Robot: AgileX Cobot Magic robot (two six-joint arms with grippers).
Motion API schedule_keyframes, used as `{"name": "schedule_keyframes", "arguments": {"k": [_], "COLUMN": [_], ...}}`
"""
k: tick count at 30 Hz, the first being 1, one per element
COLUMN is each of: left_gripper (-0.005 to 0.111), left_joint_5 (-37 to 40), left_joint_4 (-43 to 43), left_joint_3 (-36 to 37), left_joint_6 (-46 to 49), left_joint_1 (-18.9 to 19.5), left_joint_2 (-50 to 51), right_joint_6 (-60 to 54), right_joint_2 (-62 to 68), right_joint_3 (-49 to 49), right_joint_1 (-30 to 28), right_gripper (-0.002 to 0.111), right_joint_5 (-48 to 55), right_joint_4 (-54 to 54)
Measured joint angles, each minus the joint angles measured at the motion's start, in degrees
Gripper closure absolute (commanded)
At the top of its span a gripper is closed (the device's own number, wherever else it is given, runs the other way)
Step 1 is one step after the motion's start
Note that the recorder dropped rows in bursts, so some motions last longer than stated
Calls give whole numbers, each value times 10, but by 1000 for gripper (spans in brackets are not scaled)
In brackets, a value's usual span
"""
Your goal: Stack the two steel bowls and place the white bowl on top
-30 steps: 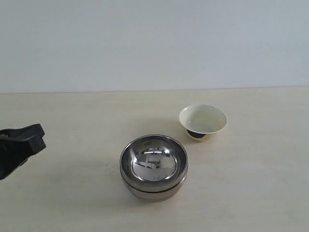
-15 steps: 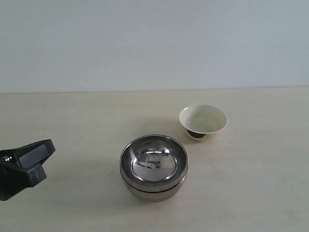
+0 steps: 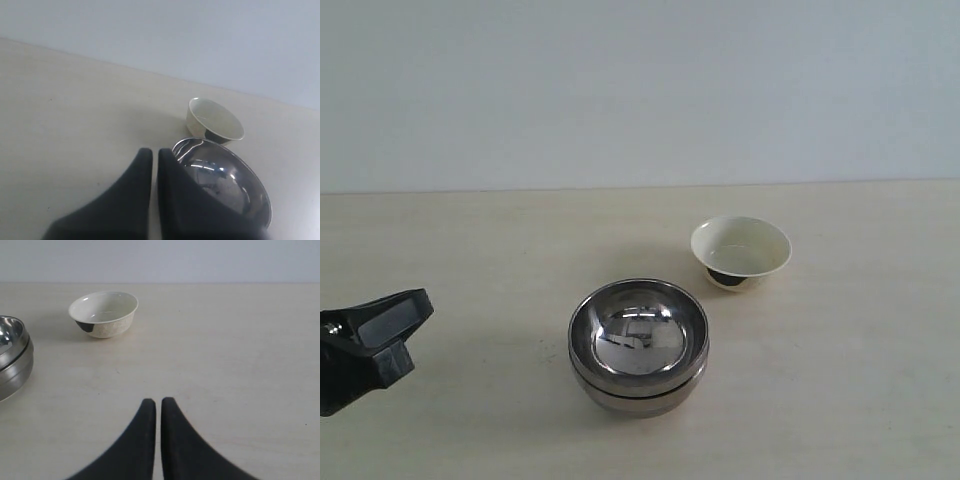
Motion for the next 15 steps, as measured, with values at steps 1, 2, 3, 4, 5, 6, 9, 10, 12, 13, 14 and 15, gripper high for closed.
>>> {"name": "schedule_keyframes", "arguments": {"k": [1,2,3,4,5,6,9,10,12,13,14,15], "left_gripper": [103,103,103,103,103,103,103,103,103,103,103,103], "left_joint_5": [2,2,2,4,6,9,41,59,106,132,157,173], "left_joint_4": [0,0,0,0,0,0,0,0,0,1,1,1], "left_joint_3": [0,0,0,0,0,0,0,0,0,0,0,0], "left_joint_6": [0,0,0,0,0,4,28,39,56,62,67,70], "left_joint_1": [0,0,0,0,0,0,0,0,4,8,15,21], "left_joint_2": [-7,-19,-28,-41,-56,-75,-141,-170,-225,-250,-281,-310], "right_joint_6": [0,0,0,0,0,0,0,0,0,0,0,0], "right_joint_2": [0,0,0,0,0,0,0,0,0,0,0,0], "right_joint_3": [0,0,0,0,0,0,0,0,0,0,0,0], "right_joint_1": [0,0,0,0,0,0,0,0,0,0,0,0], "right_gripper": [108,108,108,108,108,108,108,108,108,108,108,108], "right_joint_5": [0,0,0,0,0,0,0,0,0,0,0,0], "right_joint_4": [0,0,0,0,0,0,0,0,0,0,0,0]}}
